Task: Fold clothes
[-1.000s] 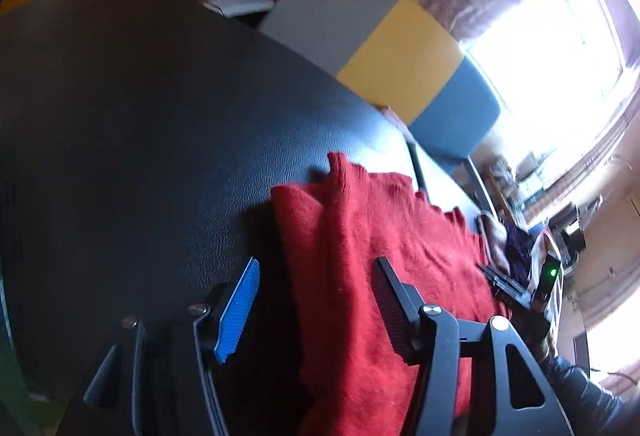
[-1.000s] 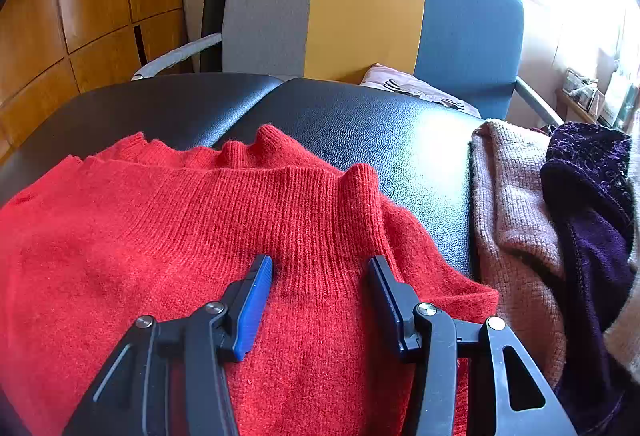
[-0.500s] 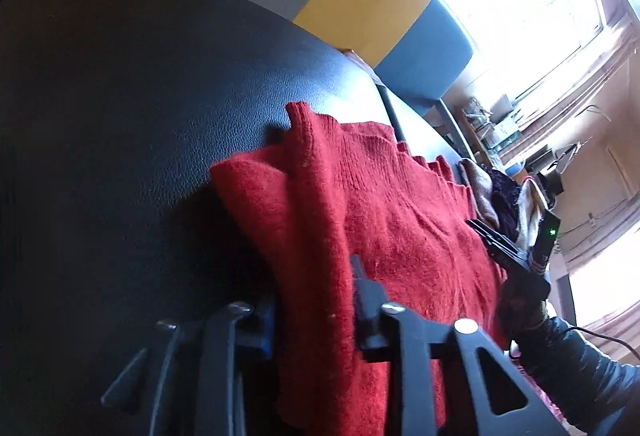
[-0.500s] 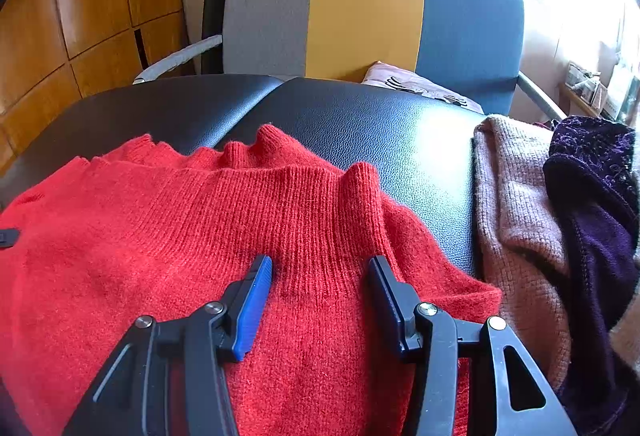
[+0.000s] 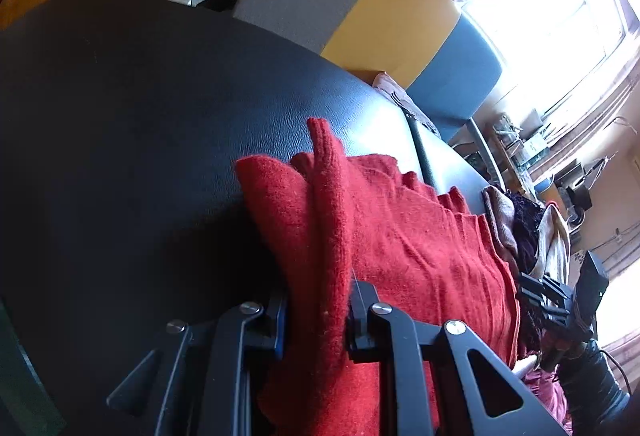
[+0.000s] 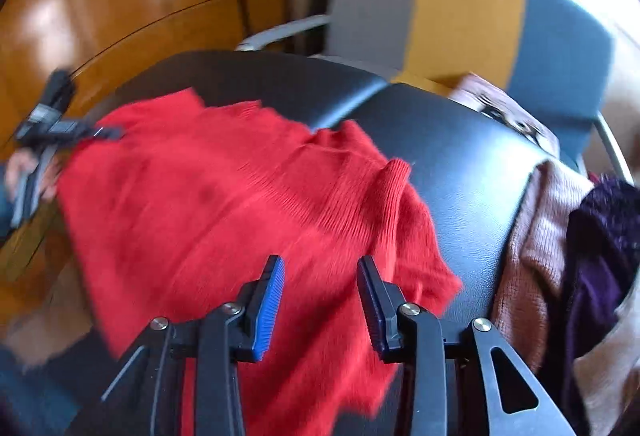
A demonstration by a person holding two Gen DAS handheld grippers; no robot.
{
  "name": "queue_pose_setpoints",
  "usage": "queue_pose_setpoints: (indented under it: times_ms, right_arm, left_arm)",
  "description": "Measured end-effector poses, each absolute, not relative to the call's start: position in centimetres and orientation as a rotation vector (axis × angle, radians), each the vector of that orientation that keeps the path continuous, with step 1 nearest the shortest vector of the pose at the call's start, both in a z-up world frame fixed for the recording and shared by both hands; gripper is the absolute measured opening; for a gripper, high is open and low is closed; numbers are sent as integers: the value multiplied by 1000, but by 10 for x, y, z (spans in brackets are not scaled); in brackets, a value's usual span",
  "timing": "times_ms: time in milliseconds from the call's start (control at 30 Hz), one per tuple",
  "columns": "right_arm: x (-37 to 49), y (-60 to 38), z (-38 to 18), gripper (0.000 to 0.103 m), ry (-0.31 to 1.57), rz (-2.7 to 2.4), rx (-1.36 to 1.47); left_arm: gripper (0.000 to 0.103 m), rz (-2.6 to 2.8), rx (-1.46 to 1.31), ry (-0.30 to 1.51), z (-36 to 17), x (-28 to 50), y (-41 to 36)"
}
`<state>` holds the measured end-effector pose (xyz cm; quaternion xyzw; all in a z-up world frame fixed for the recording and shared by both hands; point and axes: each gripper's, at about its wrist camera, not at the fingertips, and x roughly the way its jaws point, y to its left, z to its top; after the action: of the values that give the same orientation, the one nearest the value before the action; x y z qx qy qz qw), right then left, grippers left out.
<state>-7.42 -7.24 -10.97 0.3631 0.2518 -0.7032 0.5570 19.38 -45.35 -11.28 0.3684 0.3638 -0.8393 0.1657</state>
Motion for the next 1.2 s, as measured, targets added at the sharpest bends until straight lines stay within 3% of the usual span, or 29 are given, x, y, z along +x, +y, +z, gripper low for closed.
queue_pose_setpoints:
  times_ms: [233,467,633,900,1200]
  right_arm:
    - [-71,-56,-140,39,722,-1561,889]
    - [-84,-43,-152,39,557,-1605,905]
    - [-91,-31,-158,39,444,-1638,907]
    - [-98,-23,-171,39,258,-1666,899]
    - [-100,-20,-175,39,138,-1653,901]
  left_arm:
    - [19,-2458,994,1077,-70,197,-428]
    - [19,-2551,857,1315,-29,165,-379]
    - [19,-2598,901,1348,-12,114,-333]
    - [19,-2495,1145,1232,-39,1,-262]
    - [19,-2421,1423,1000,-98,-55,-198]
